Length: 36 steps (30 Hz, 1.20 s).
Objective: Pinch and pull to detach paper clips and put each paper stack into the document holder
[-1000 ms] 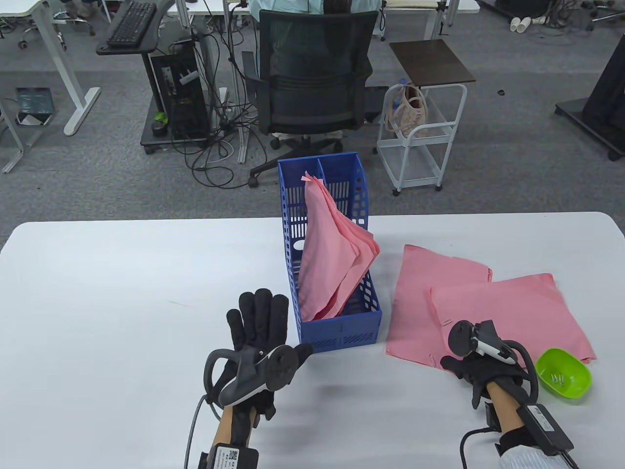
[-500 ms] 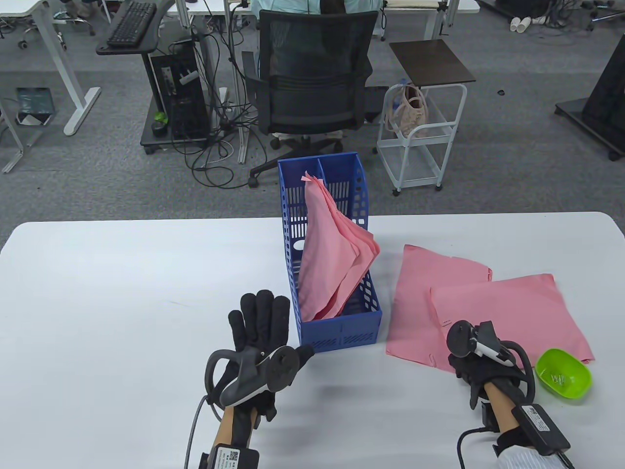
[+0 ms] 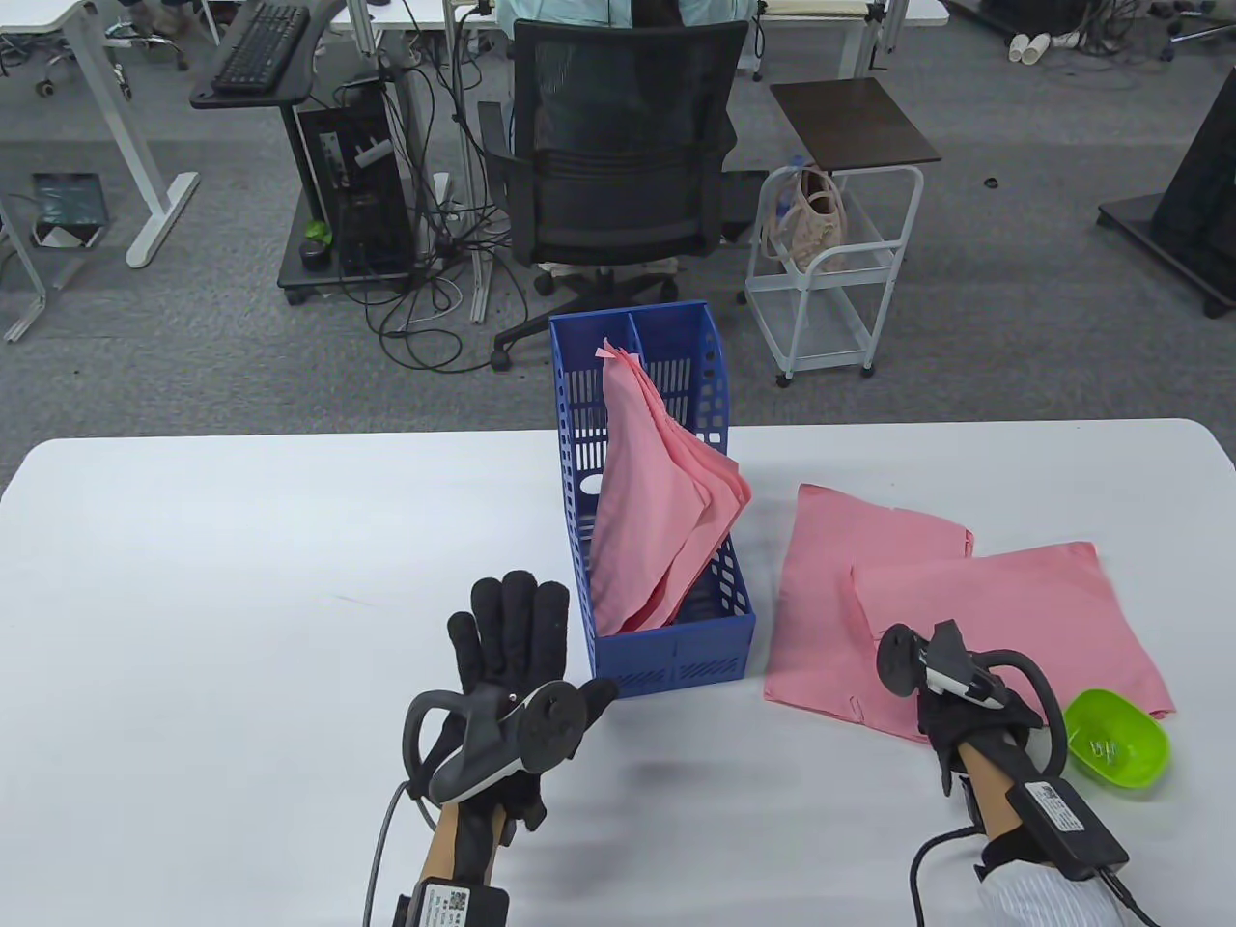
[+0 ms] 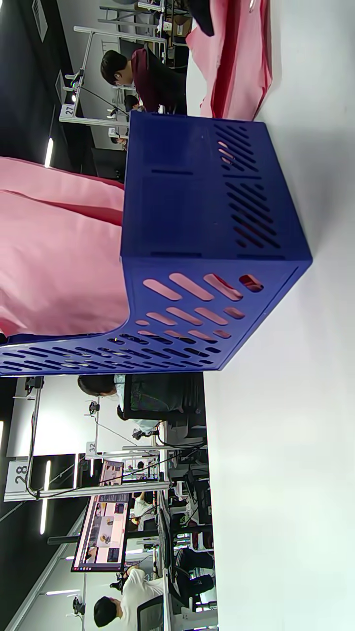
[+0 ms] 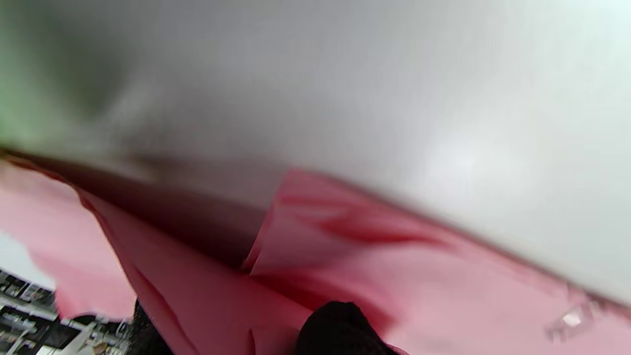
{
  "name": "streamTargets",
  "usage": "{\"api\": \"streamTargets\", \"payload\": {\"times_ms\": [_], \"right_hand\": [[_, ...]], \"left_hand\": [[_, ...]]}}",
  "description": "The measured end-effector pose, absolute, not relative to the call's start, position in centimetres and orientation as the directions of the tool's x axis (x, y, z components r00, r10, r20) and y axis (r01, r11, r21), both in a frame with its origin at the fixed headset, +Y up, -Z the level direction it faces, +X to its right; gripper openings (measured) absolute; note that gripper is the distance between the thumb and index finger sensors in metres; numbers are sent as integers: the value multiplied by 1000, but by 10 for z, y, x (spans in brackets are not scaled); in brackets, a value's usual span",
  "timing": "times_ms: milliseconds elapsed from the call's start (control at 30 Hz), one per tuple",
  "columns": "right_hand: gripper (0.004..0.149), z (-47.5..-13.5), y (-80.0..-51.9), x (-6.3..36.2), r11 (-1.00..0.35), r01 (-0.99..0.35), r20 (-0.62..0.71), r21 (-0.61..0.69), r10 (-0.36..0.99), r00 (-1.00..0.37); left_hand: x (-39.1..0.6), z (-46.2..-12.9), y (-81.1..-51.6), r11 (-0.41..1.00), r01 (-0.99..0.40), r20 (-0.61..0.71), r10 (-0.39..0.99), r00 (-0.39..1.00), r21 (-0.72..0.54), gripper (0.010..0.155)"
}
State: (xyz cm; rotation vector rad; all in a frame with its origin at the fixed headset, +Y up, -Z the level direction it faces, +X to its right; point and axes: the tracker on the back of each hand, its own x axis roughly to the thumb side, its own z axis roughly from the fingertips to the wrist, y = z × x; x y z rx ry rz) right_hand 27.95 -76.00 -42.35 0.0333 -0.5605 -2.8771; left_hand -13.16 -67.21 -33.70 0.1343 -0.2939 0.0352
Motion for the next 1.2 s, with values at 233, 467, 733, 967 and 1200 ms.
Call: {"api": "streamTargets", "payload": {"times_ms": [233, 467, 733, 967, 1200], "right_hand": [[55, -415, -693, 284, -955, 255, 2, 151, -258, -966], [54, -387, -616, 289, -930, 349, -9, -116, -350, -937], [46, -340, -544, 270, -879, 279, 92, -387, -338, -937], [43, -307, -505, 237, -913, 56, 311, -403, -194, -930], [43, -298, -503, 204, -927, -198, 545, -317, -7, -838]], "left_hand": [[-133, -335, -668, 987, -60, 289, 15, 957, 147, 95], [-133, -334, -667, 986, -53, 289, 5, 957, 158, 94], [-132, -331, -660, 982, -83, 301, 28, 953, 172, 94], [-123, -324, -650, 976, -157, 377, 91, 922, 148, 94], [-115, -314, -635, 907, -419, 542, 339, 769, 28, 99]]}}
